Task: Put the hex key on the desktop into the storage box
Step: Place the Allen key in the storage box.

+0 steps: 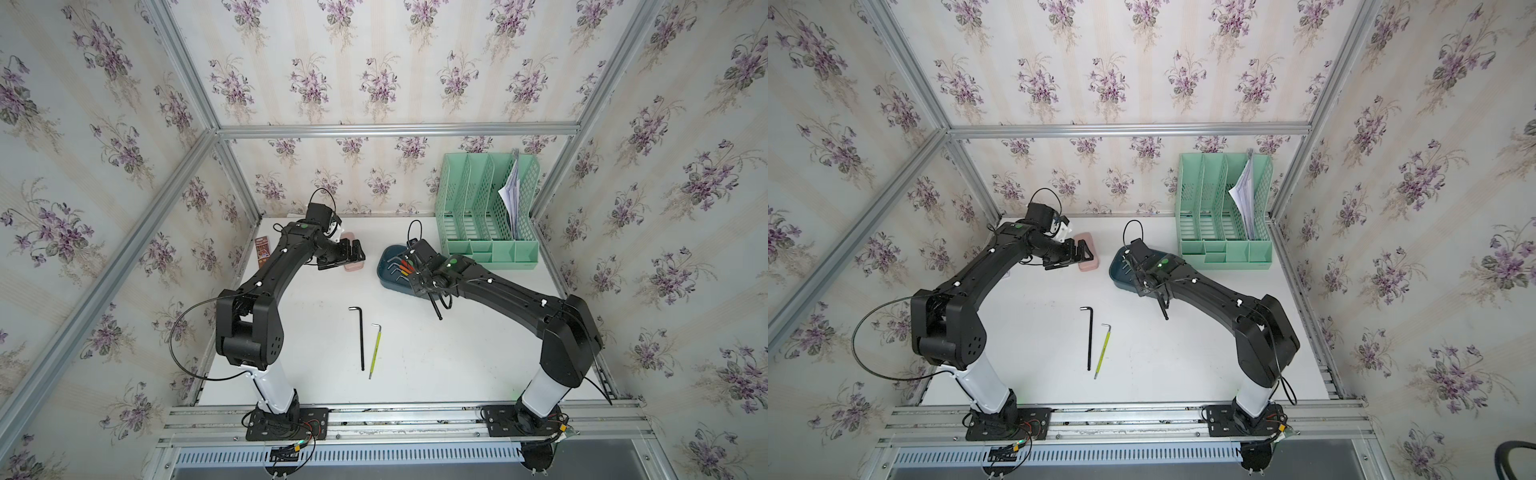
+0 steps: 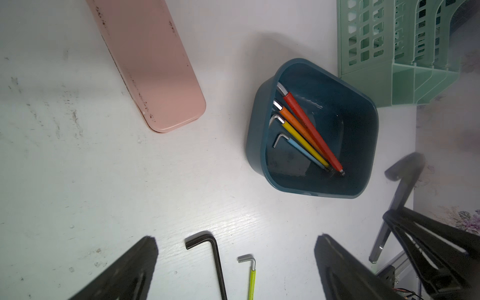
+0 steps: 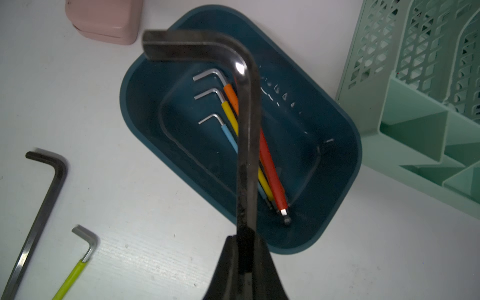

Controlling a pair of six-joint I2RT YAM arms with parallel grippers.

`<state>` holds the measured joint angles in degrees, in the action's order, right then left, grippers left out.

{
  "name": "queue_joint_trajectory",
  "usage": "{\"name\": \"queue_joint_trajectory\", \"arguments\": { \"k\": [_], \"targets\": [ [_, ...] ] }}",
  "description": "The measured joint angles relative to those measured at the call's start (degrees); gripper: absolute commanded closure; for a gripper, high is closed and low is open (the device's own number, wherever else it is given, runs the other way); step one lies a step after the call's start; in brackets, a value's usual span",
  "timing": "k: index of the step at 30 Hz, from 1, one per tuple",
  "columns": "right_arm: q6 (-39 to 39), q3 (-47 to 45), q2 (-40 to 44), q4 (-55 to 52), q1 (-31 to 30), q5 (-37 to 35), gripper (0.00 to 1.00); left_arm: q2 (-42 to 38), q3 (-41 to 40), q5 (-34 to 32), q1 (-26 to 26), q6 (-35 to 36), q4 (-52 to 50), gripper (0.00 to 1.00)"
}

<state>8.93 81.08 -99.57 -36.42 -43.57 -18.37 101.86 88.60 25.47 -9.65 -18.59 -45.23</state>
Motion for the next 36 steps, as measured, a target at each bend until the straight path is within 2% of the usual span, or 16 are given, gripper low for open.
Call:
{"name": "queue_joint_trajectory", "arguments": {
  "k": [14,21,29,32,36],
  "targets": [
    [-18.9,15.8,-15.7,3.3,4.7,2.1,1.00,0.0,0.0,0.0,0.3,0.0,0.0,0.01],
    [-24.0,17.0,-20.3,3.8,6.5,1.3,1.00,0.0,0.0,0.0,0.7,0.0,0.0,0.01],
    [-25.4,15.2,-22.8,5.9,6.5,1.9,1.00,0.0,-0.1,0.2,1.6,0.0,0.1,0.01],
    [-24.9,14.0,-22.9,6.8,6.6,2.1,0.95,0.0,-0.2,0.2,1.8,-0.1,0.2,0.01],
    [-23.5,12.0,-22.9,7.8,6.6,2.5,0.73,0.0,-0.3,0.2,1.9,-0.1,0.3,0.01]
  ]
}}
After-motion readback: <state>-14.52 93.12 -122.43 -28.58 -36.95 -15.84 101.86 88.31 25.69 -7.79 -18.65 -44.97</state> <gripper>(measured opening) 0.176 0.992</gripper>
